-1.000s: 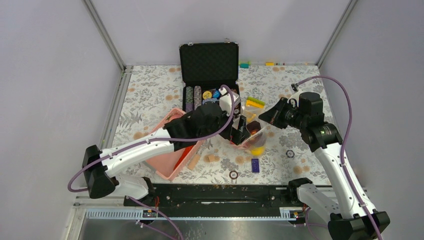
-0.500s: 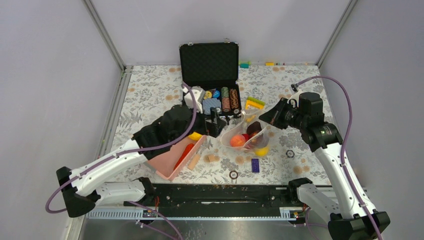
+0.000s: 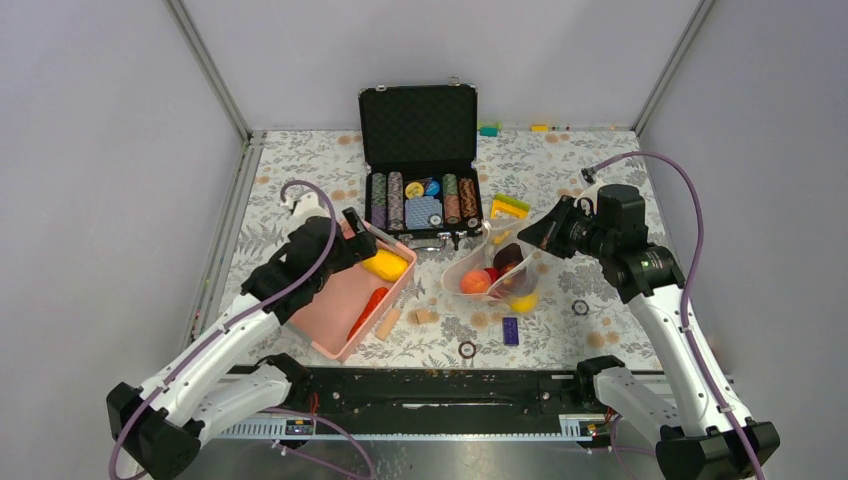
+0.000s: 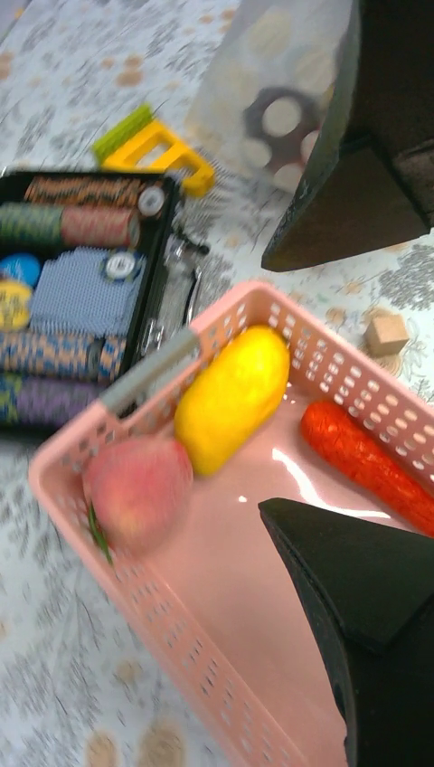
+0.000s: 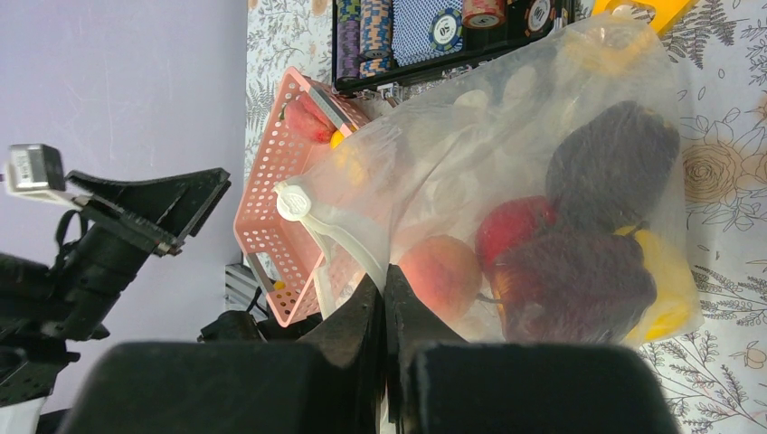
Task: Place the food in the zip-top bag and seal the zipper
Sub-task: Pick up the fake fruit from the bin.
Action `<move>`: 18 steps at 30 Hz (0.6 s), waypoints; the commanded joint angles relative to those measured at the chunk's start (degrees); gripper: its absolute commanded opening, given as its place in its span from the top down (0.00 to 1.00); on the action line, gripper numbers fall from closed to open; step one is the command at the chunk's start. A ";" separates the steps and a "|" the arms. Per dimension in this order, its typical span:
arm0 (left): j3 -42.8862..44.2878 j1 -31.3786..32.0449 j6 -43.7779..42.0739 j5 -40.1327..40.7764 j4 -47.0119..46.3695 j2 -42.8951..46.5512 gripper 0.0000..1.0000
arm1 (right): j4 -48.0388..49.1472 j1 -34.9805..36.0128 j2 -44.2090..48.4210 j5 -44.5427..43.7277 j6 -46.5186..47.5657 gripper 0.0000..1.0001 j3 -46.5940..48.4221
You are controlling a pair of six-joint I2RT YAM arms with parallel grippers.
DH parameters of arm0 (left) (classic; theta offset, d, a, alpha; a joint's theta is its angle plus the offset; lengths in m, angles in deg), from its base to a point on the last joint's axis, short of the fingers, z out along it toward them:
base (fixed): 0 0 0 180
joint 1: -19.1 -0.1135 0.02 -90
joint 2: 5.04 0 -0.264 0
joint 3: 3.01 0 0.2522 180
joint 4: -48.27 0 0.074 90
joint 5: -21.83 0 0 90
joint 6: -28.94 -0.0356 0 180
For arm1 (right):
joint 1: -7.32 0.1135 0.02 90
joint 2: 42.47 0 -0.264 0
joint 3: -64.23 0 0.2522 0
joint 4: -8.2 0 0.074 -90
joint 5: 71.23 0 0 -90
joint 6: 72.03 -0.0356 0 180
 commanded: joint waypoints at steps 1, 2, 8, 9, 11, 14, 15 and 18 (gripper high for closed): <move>-3.71 -5.58 5.69 1.44 -0.78 0.70 0.01 | 1.08 0.28 0.29 0.33 0.66 1.00 2.54; -4.53 -6.55 5.94 0.82 -1.76 0.54 0.01 | 1.10 0.22 0.33 0.60 0.59 1.00 2.53; -8.70 -13.12 9.29 -2.53 -8.67 -2.11 0.01 | 1.04 0.21 0.78 0.53 0.68 1.00 2.45; -9.30 -13.99 10.09 -2.71 -10.43 -2.68 0.01 | 1.05 0.21 0.78 0.51 0.65 1.00 2.45; -10.45 -15.00 11.50 -2.56 -13.65 -3.87 0.01 | 1.04 0.21 0.81 0.24 0.79 1.00 2.53; -11.89 -16.01 13.60 -2.69 -18.17 -6.44 0.01 | 1.04 0.21 0.61 -0.06 0.82 1.00 2.45; -11.90 -16.24 14.24 -2.76 -18.87 -7.37 0.01 | 1.11 0.21 0.51 0.11 0.71 1.00 2.45; -11.79 -16.80 15.82 -1.95 -19.46 -9.68 0.02 | 1.12 0.21 0.49 -0.11 0.89 1.00 2.44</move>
